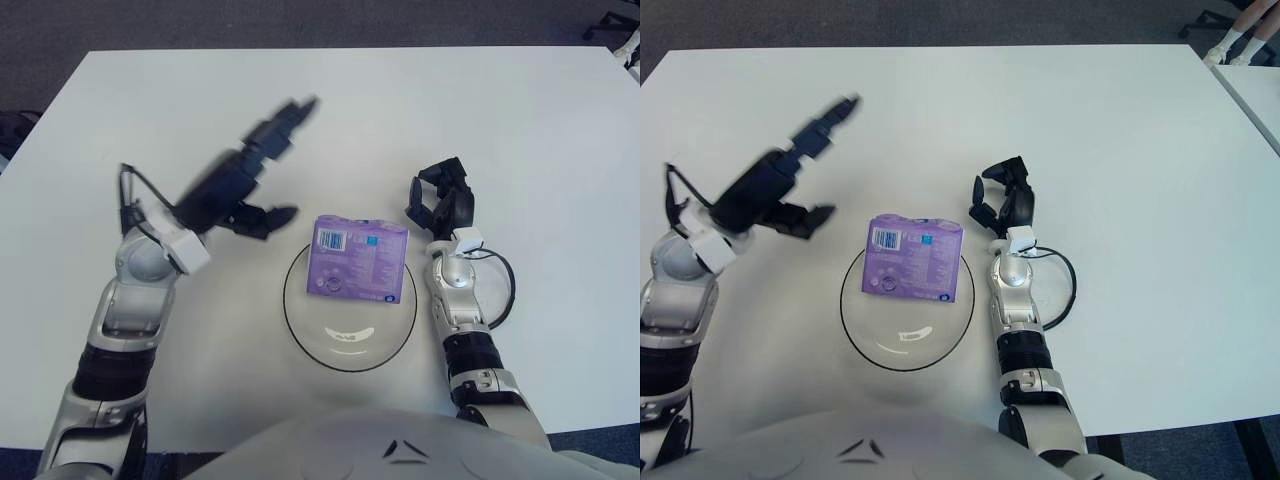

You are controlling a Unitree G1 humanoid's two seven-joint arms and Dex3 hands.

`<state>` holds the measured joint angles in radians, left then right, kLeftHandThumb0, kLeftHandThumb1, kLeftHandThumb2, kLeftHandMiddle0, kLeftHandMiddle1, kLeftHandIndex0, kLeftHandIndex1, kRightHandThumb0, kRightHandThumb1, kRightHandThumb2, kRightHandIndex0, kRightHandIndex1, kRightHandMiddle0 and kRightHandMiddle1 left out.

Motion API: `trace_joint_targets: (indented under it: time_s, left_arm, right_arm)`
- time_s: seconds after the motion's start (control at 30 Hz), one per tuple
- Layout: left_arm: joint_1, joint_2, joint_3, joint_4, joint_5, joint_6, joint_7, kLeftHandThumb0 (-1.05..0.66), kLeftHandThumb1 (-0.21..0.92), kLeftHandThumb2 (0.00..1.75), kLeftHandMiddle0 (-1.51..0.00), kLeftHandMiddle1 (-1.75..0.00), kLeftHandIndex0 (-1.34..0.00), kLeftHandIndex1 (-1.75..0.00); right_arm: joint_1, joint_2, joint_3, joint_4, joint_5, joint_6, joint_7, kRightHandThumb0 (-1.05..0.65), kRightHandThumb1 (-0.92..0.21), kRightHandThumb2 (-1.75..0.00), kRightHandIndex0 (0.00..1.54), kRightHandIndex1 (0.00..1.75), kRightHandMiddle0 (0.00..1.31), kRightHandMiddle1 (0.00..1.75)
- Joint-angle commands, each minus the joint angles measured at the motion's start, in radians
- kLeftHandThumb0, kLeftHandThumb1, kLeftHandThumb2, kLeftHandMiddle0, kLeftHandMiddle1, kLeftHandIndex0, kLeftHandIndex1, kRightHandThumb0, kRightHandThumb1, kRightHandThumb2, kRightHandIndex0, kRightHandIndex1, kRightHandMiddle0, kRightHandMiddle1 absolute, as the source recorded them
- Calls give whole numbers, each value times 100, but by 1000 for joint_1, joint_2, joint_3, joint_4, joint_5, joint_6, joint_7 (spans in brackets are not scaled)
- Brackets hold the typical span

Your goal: Put the tissue paper into the plate.

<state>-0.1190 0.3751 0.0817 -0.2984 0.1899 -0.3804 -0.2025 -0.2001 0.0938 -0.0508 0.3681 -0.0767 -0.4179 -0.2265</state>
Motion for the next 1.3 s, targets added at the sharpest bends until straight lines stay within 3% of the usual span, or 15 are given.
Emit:
trace_joint_targets:
  time_s: [0.0,0.2,0.3,0.4,0.7,0.93,1.27]
  left_arm:
    - [46,-220,20,111,75,-94,287,-58,92,103,-7,-67,0,-85]
    - [72,-341,41,163,39,-29,408,-45,92,109,-14,-102,-3,-151]
    - [69,-374,53,183,33,-23,449,-38,92,71,-28,-108,-14,-167]
    - [64,-407,76,213,17,3,491,-36,90,61,-37,-115,-19,-172]
    - [58,-427,102,300,43,15,575,-36,82,68,-54,-131,-25,-175]
    - [54,-416,97,356,40,39,577,-36,80,71,-56,-135,-27,-175]
    - [70,-369,76,486,-5,-5,498,-36,82,68,-54,-139,-25,-175]
  right_arm:
    - [180,1,8,117,-7,138,11,-39,-63,-92,61,136,37,175]
    - [181,-3,11,115,-14,137,9,-39,-63,-92,61,136,37,175]
    - [179,-3,10,117,-16,134,8,-39,-63,-93,62,136,37,175]
    - [177,-3,10,116,-12,139,10,-39,-62,-93,62,137,38,175]
    - [180,0,17,97,-13,159,13,-39,-63,-93,61,137,37,175]
    - [183,0,18,87,-9,166,19,-39,-63,-93,62,137,37,175]
    - [190,-2,21,88,-3,132,42,-39,-62,-94,63,138,38,175]
